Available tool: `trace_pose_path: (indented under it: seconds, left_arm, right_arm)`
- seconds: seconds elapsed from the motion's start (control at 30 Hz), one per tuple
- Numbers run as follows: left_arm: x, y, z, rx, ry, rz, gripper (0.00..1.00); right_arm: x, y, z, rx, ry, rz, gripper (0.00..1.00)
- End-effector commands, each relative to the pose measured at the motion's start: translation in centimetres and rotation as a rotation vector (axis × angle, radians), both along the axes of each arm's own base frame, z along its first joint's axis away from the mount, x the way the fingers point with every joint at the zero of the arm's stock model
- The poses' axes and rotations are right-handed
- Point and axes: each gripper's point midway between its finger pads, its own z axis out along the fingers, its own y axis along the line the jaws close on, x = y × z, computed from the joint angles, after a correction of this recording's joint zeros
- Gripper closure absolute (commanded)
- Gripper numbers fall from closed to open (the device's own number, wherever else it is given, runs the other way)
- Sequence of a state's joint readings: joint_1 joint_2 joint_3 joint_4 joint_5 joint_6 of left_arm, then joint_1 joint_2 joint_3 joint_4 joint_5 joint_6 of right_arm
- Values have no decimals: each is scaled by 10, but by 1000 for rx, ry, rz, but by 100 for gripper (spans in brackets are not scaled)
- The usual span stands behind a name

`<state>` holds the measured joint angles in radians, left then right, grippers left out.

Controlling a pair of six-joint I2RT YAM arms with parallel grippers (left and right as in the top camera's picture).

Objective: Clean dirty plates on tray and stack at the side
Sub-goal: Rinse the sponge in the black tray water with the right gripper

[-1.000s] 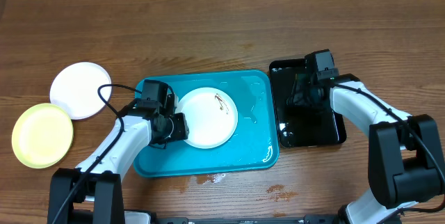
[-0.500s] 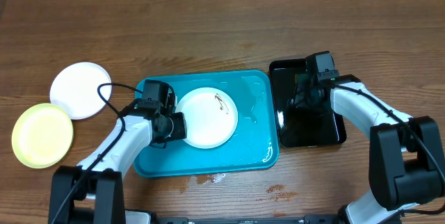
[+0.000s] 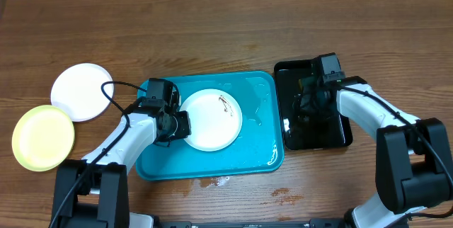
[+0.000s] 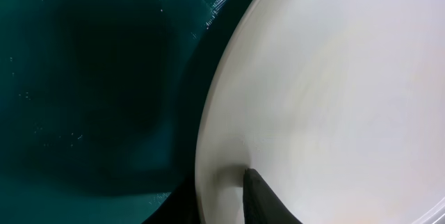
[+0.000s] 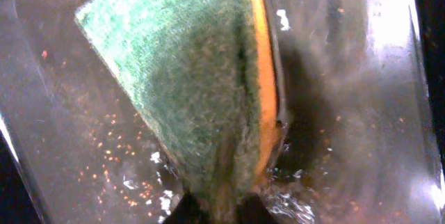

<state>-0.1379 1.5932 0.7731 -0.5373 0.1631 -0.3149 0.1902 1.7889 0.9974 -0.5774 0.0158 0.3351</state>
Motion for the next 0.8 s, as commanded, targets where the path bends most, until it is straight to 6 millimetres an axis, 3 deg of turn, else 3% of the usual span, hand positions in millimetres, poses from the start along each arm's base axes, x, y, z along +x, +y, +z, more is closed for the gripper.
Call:
trace_pose_path:
  seconds: [0.0, 0.07, 0.13, 0.2, 0.3, 0.33, 0.37, 0.4, 0.5, 0.57, 0.63, 0.67, 0.7, 0.77]
  left_arm:
    - [-21, 3, -22, 27, 91, -3, 77]
    - [-21, 3, -22, 27, 91, -4, 77]
    - [-21, 3, -22, 27, 91, -4, 76]
    - [-21, 3, -22, 27, 91, -4, 73]
    - [-21, 3, -22, 28, 92, -4, 72]
    - [-21, 3, -22, 28, 91, -4, 72]
    - [-21, 3, -22, 28, 91, -4, 72]
    - [-21, 3, -22, 27, 91, -4, 72]
    - [-21, 3, -22, 27, 91, -4, 72]
    - [-21, 3, -22, 28, 91, -4, 71]
    - [-21, 4, -22, 29, 92, -4, 69]
    - [-21, 4, -22, 29, 91, -4, 69]
    - [-21, 4, -22, 29, 91, -5, 69]
    - [-21, 3, -22, 29, 90, -6, 68]
  right_arm:
    - [-15, -2, -16, -9, 56, 29, 95]
    - [-15, -2, -16, -9, 57, 29, 56]
    - [-15, -2, -16, -9, 57, 29, 44]
    - [-14, -2, -16, -9, 56, 29, 41]
    - [-14, -2, -16, -9, 56, 29, 46]
    - [-15, -2, -16, -9, 56, 29, 61]
    - [-15, -2, -16, -9, 57, 29, 87]
    - [-15, -2, -16, -9, 57, 29, 96]
    - [-14, -1, -16, -8, 53, 29, 96]
    - [-14, -1, -16, -8, 53, 29, 51]
    - [-14, -1, -16, -8, 53, 29, 43]
    - [-14, -1, -16, -8, 53, 29, 61]
    - [-13, -1, -16, -8, 52, 29, 96]
    - [-11, -1, -14, -9, 45, 39, 96]
